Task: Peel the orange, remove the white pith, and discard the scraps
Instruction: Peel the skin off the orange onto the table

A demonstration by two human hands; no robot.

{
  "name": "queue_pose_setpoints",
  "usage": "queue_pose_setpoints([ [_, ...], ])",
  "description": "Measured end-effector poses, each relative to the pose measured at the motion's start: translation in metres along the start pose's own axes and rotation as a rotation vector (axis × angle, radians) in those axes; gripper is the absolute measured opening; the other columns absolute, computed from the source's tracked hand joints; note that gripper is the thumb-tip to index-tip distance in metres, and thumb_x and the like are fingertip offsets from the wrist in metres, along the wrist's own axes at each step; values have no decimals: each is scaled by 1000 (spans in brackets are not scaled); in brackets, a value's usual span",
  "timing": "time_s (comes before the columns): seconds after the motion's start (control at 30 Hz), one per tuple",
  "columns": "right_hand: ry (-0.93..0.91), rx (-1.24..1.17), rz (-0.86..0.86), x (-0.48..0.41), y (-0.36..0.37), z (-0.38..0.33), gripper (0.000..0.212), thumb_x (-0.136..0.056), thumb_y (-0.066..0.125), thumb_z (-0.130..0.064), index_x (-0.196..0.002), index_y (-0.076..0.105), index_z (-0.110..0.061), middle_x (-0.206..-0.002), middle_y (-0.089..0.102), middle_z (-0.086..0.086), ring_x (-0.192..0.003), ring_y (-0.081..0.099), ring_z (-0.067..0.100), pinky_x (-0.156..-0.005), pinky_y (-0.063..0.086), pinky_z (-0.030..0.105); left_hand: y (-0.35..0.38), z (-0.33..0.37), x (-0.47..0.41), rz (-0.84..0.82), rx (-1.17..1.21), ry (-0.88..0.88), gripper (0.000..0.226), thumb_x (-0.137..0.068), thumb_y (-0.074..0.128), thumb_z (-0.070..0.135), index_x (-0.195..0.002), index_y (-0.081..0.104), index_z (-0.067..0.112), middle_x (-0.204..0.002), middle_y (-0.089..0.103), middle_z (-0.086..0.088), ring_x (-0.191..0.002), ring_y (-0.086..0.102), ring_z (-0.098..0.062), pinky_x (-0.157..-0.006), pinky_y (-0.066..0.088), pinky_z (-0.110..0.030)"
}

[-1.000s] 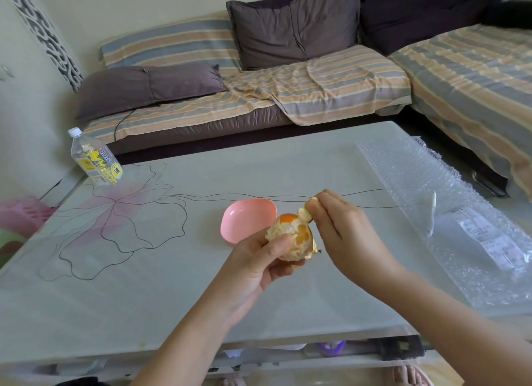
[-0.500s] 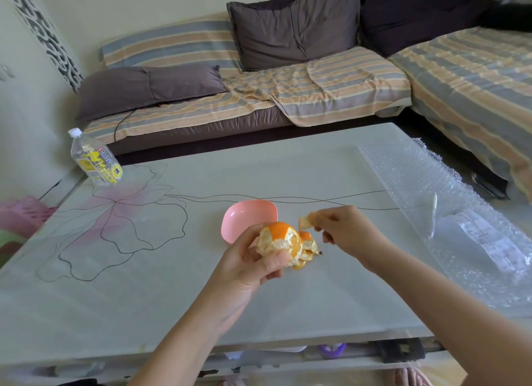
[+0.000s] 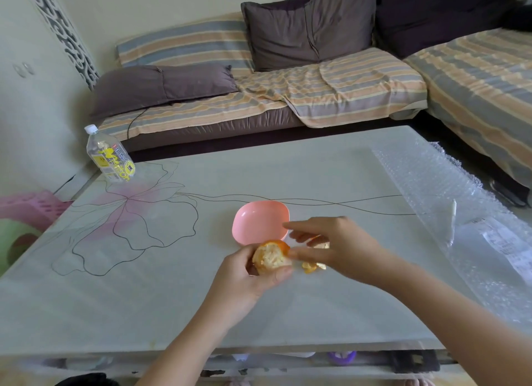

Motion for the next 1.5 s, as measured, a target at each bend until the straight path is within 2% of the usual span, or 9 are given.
queue_pose_setpoints([
  [0.1,-196,181,-47,9,7,-19,48,-79,68,-41,-124,60,-27,-100,63,-21,-89,57,-6,-80,46,13,2,3,-3,-11,-47,32,47,-55,82,41,-98,71,25,-85,74,11,-76,67,-5,-68,48,-13],
  [0.23,-302,325,-30,15,6,-29,27,-78,60,-29,-103,65,-19,-76,59,-6,-68,49,16,-61,45,31,8,6,-3,-24,-157,63,45,-56,80,44,-98,71,31,-86,73,9,-78,68,-12,-71,54,-24],
  [0.37,-333,432,-26,21,6,-25,34,-76,50,-28,-104,66,-17,-68,51,-2,-57,44,19,-51,44,33,14,9,-2,-19,-203,78,46,-52,80,47,-95,70,34,-83,72,11,-77,68,-10,-71,55,-22],
  [0.57,-422,559,116,31,4,-28,33,-73,46,-27,-90,69,-10,-61,59,5,-55,64,29,-37,46,29,23,18,0,-3,-218,102,32,-63,87,24,-91,72,30,-79,72,8,-72,67,-11,-66,53,-20],
  [0.8,-453,532,149,35,0,-26,33,-82,48,-26,-98,70,-8,-64,62,8,-54,63,28,-40,49,31,27,22,0,-18,-218,111,32,-63,87,25,-91,72,28,-79,72,8,-72,67,-9,-66,53,-19],
  [0.97,-263,177,-19,29,-13,-10,37,-78,69,-42,-114,66,-31,-85,63,-6,-78,59,8,-74,50,28,29,27,1,-103,-164,92,34,-65,87,25,-95,71,26,-86,73,5,-78,68,-8,-70,53,-17],
  [1.1,-202,-22,-44,27,-22,-10,38,-72,73,-42,-110,66,-43,-87,62,-6,-82,58,11,-74,47,27,35,38,5,-225,-124,114,33,-67,85,19,-96,71,23,-87,71,3,-77,65,-4,-70,50,-15],
  [1.33,-421,307,2,36,-23,-38,41,-91,45,-46,-117,65,-21,-82,56,-5,-65,51,8,-60,41,16,31,42,1,-231,-76,118,36,-68,85,11,-100,71,20,-85,70,5,-77,64,-5,-71,49,-14],
  [1.5,-474,458,38,36,-20,-44,38,-91,44,-34,-113,67,-12,-76,58,1,-51,51,19,-46,47,28,30,43,0,-199,-109,112,34,-67,85,12,-97,71,21,-85,71,2,-73,63,-3,-69,48,-13],
])
Point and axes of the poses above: each hand's wrist, its own x-axis away from the middle knuckle, its own y-axis out of the palm, z = x × y, the point moved 9 cm from there along -x, towards the middle knuckle
